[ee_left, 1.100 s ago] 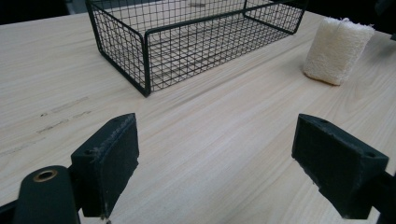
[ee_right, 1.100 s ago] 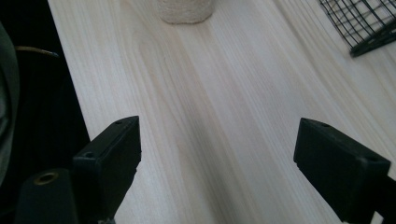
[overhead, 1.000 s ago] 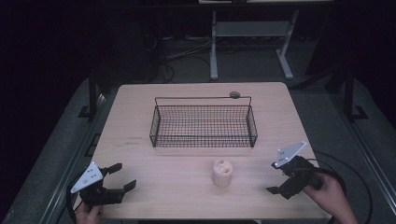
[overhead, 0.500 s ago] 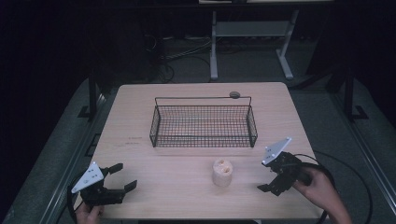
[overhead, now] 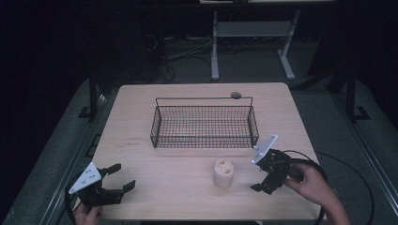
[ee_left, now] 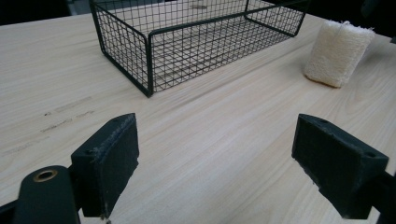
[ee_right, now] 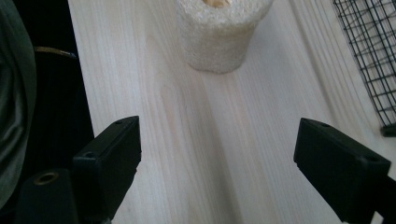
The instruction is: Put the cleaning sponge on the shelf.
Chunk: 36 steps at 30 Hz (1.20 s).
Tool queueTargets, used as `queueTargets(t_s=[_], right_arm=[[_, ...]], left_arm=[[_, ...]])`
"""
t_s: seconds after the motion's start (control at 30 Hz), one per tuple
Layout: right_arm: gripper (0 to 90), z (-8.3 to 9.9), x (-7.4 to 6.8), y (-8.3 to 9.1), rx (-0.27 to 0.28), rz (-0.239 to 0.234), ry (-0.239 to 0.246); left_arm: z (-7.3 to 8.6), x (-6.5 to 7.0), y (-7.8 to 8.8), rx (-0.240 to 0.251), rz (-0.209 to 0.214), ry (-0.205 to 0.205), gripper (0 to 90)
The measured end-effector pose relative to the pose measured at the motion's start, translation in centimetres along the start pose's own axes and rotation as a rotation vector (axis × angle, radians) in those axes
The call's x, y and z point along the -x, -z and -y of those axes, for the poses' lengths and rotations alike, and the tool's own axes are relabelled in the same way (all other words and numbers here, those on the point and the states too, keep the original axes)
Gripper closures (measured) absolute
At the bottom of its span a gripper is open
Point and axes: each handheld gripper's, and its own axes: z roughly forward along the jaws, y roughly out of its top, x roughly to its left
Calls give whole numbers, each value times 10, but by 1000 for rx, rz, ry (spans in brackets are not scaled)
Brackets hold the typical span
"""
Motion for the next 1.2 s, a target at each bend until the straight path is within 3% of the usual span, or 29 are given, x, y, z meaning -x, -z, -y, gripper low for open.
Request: queueTargets(t_s=[0.47,1.2], right_arm=[[144,-21,0,-3,-29,-21,20],[147,-59,3,-25,-57,-51,66]], left_arm=[[0,0,0,0,0,4,141],[0,-1,1,4,3,5,141]])
